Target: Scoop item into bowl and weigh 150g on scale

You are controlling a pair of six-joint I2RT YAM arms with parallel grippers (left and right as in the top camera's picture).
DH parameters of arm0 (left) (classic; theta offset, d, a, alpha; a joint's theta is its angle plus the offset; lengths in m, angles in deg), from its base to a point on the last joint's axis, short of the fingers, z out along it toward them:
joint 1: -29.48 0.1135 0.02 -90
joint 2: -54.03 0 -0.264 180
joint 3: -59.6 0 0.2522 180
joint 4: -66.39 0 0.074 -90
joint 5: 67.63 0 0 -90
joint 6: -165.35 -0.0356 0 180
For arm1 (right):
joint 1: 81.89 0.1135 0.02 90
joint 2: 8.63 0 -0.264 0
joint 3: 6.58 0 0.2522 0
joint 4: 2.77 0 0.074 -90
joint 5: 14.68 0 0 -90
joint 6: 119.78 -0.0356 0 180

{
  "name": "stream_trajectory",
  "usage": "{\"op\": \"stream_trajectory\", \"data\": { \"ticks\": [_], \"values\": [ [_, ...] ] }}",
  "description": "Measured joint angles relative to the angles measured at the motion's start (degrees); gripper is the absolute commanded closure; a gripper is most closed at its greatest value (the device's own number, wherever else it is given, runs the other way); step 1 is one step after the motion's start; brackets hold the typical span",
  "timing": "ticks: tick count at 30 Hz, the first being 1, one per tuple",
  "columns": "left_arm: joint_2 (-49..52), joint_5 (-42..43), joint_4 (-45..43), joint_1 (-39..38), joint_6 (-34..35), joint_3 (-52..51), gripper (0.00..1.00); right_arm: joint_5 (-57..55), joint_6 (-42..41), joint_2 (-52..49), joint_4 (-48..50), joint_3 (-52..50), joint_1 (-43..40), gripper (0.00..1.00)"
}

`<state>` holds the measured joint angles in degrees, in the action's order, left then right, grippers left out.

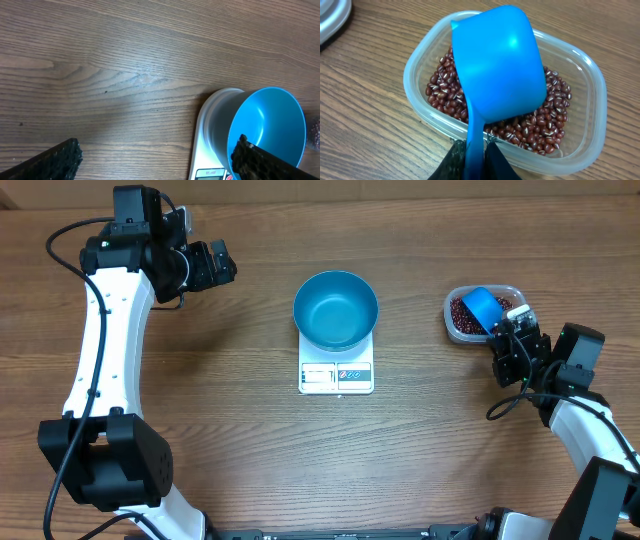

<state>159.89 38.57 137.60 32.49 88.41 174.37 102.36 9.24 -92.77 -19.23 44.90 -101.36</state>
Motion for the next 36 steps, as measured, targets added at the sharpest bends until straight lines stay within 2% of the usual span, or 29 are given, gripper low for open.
{"op": "stream_trajectory", "data": {
  "ticks": [10,21,32,36],
  "values": [
    [0.0,0.0,0.0,0.0,0.0,0.0,0.0,1.2,-1.6,0.0,0.1,0.2,0.0,0.97],
    [0.0,0.0,0.0,0.0,0.0,0.0,0.01,1.0,-3.0,0.0,-10.8,8.6,0.0,0.97],
    [0.0,0.0,0.0,0.0,0.0,0.0,0.0,-10.7,-1.4,0.0,-18.5,15.4,6.1,0.97],
    [0.0,0.0,0.0,0.0,0.0,0.0,0.01,-13.7,-1.3,0.0,-25.6,19.1,6.4,0.97]
  ]
}}
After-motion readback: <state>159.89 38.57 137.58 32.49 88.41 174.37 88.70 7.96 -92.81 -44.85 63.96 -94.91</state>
